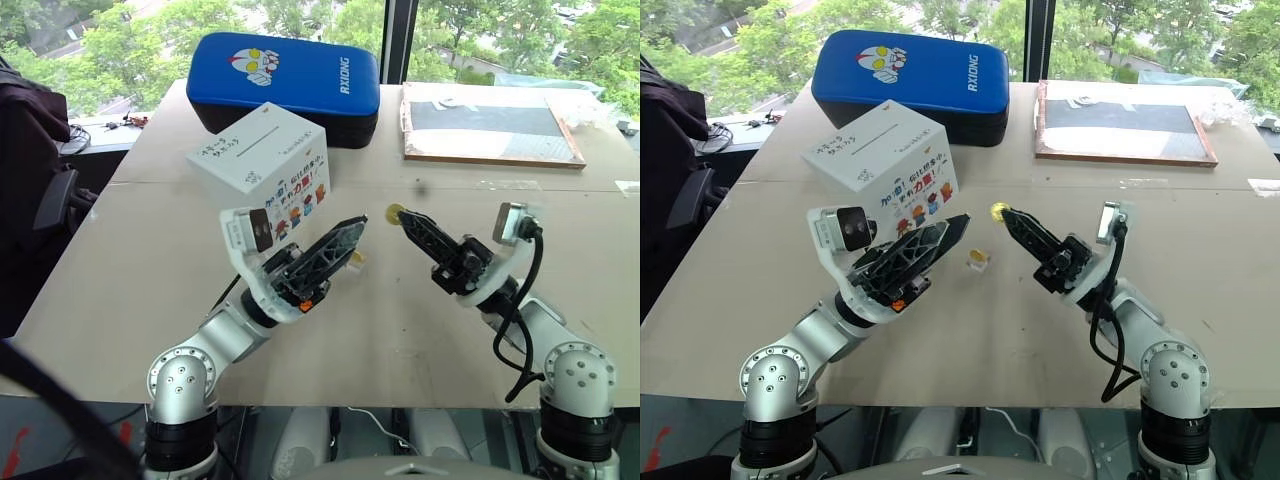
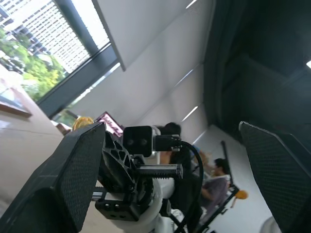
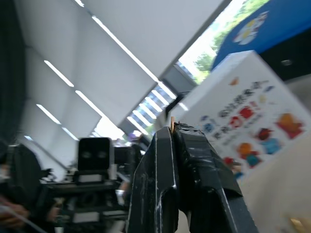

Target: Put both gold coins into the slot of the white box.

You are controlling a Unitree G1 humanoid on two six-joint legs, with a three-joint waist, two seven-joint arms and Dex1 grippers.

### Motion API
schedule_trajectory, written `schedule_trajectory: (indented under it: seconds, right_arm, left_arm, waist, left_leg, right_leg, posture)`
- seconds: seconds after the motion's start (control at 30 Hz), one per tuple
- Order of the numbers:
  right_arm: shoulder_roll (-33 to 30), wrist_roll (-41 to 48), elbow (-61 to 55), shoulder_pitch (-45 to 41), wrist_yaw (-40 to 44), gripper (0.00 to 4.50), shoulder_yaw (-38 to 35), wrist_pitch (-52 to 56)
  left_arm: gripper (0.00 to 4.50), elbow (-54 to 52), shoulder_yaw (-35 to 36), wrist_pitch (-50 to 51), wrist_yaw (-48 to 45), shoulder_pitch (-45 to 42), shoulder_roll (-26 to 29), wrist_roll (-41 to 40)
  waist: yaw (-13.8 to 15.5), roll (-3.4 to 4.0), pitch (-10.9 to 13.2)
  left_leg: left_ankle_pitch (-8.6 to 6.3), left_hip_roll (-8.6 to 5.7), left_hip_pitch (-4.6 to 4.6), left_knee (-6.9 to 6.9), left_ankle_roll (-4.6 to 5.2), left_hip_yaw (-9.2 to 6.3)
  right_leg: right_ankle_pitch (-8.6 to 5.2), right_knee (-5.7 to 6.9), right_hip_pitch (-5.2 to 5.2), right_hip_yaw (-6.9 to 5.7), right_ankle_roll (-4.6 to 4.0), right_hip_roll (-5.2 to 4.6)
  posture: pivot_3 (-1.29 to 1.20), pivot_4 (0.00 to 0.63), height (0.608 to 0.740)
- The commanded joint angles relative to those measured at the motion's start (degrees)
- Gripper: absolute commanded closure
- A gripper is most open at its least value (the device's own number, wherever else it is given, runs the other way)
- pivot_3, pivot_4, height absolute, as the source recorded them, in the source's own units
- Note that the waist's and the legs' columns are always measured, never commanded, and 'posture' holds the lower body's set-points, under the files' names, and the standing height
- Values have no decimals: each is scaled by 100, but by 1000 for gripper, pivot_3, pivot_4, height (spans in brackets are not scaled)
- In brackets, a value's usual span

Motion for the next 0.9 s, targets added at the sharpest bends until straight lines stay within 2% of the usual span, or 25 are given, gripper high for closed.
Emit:
schedule_trajectory:
  seconds: [0.03, 0.17, 0.63, 0.67, 0.73, 0.83, 0.9]
  right_arm:
    - [-103, 544, -344, -68, -140, 4473, 132, -54]
    - [-217, 742, -441, -21, -163, 4500, 262, -117]
    - [-516, 842, -575, 7, -48, 4500, 523, -356]
    - [-525, 843, -576, 15, -48, 4500, 539, -377]
    - [-545, 849, -578, 25, -42, 4500, 565, -413]
    - [-563, 869, -587, 40, -25, 4500, 587, -447]
    - [-568, 890, -584, 64, 21, 4500, 591, -460]
  left_arm:
    - [0, 2, -26, -7, 33, -63, 49, -365]
    - [1085, -15, -93, 11, 26, -87, 73, -465]
    - [1085, 102, -240, -2, 117, -191, 131, -490]
    - [1599, 103, -228, -9, 115, -186, 131, -502]
    - [2214, 103, -215, -3, 92, -173, 145, -515]
    - [3712, 101, -220, 15, 94, -159, 160, -552]
    - [4486, 86, -235, 53, 66, -158, 198, -549]
  waist:
    - [-17, 0, 0]
    - [-49, 0, 0]
    - [-57, 0, 0]
    - [-57, 0, 0]
    - [-57, -1, 0]
    - [-56, -1, 0]
    - [-57, -1, 0]
  left_leg:
    - [0, 0, 0, 0, 0, 0]
    - [0, -2, 1, 0, 0, 2]
    - [0, -1, 1, -1, 0, 2]
    - [0, -1, 0, 0, 0, 2]
    - [0, -1, 0, -1, 0, 2]
    - [0, -1, 0, -1, 0, 2]
    - [0, 0, 0, -1, 0, 1]
  right_leg:
    - [0, 0, 1, 1, 0, 1]
    - [-1, -2, 1, 3, 0, 7]
    - [-3, -4, 0, 6, -3, 11]
    - [-3, -5, 0, 6, -3, 11]
    - [-4, -6, 0, 6, -4, 11]
    - [-4, -6, 0, 6, -5, 11]
    - [-4, -6, 0, 6, -4, 11]
  posture:
    - [0, 150, 740]
    - [0, 150, 740]
    - [0, 150, 740]
    - [0, 150, 740]
    - [0, 150, 740]
    - [0, 150, 740]
    - [0, 150, 740]
